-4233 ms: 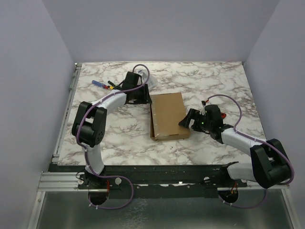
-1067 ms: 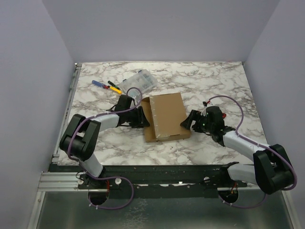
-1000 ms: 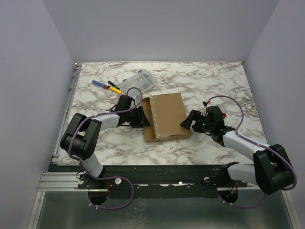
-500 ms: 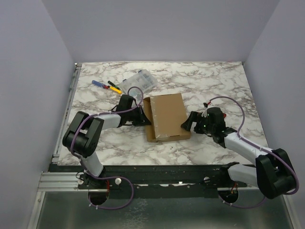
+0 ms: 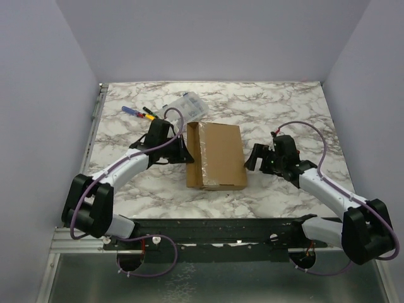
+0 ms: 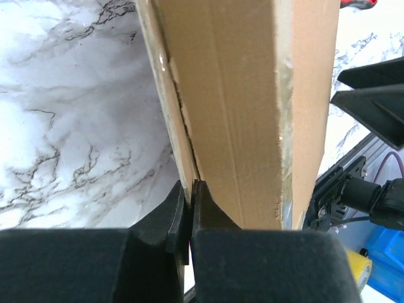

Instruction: Unpack the express box

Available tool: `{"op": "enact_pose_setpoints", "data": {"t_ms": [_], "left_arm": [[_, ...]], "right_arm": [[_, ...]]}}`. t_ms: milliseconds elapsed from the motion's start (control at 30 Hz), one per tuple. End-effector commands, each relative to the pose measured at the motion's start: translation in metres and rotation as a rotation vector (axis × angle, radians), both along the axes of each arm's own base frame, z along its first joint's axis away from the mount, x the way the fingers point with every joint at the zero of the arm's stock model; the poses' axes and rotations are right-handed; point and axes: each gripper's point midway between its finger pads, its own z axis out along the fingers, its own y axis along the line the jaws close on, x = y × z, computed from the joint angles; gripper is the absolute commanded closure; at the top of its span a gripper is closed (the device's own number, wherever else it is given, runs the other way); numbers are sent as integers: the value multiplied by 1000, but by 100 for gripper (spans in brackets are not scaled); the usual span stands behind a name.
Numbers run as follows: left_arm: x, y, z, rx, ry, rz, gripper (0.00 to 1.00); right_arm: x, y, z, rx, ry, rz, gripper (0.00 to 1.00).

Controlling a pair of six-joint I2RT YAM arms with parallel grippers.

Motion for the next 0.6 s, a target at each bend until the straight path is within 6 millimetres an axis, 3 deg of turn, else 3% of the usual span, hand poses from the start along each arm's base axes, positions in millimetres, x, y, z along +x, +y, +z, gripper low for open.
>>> {"op": "enact_pose_setpoints", "data": {"t_ms": [0,200,333,433,567], "left_arm": [[-3,12,36,51,-83,-21,100],[-5,22,73,83,-159,-9,100],[-5,31,90,136,-190,-6,100],[-3,37,108,165,-225,3,100],[-2,48,121,215,-247,24,100]], "right_arm": [[2,-19,16,-94,10,-58,0],[20,-32,49,-171,-45,-116,0],[33,-27,79,-181,-94,-122,0],[37,-1,106,-128,-147,-79,0],[33,53,130,28,-176,34,0]]}}
